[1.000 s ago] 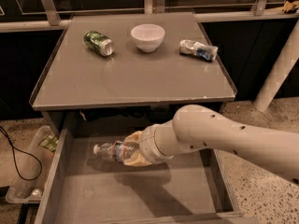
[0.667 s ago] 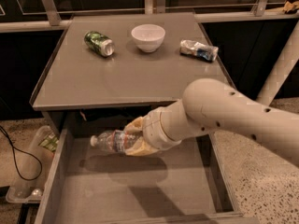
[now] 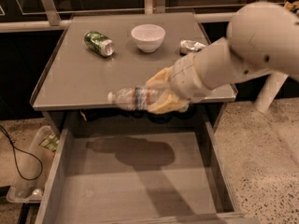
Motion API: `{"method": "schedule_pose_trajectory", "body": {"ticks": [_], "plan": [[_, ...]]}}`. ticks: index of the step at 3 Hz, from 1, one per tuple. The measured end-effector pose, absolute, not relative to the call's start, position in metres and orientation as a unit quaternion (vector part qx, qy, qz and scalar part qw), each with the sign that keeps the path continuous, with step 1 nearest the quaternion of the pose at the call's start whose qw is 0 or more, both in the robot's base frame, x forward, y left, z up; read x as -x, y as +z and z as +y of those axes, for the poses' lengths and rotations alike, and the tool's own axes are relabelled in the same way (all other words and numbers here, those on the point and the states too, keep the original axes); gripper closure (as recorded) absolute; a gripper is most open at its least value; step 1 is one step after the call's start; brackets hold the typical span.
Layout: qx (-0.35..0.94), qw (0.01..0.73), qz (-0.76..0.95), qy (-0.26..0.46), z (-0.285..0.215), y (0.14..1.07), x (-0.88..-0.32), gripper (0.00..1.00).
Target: Pick water bottle from top drawer and place on counter
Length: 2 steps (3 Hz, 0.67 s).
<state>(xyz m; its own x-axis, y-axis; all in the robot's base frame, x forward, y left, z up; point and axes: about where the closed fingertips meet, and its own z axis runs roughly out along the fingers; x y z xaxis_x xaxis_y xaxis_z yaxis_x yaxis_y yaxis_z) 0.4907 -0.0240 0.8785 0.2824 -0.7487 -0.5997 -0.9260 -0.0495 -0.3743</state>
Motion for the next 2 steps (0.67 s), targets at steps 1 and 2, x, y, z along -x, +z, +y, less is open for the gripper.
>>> {"method": "schedule_pose_trajectory", "body": {"ticks": [1, 2], "plan": [[0.709, 0.392, 0.578, 0.102, -0.0297, 0.9195, -0.5057, 1.0], [0.709, 0.392, 0.577, 0.102, -0.0293, 0.9197, -0.5056, 1.0]]}}
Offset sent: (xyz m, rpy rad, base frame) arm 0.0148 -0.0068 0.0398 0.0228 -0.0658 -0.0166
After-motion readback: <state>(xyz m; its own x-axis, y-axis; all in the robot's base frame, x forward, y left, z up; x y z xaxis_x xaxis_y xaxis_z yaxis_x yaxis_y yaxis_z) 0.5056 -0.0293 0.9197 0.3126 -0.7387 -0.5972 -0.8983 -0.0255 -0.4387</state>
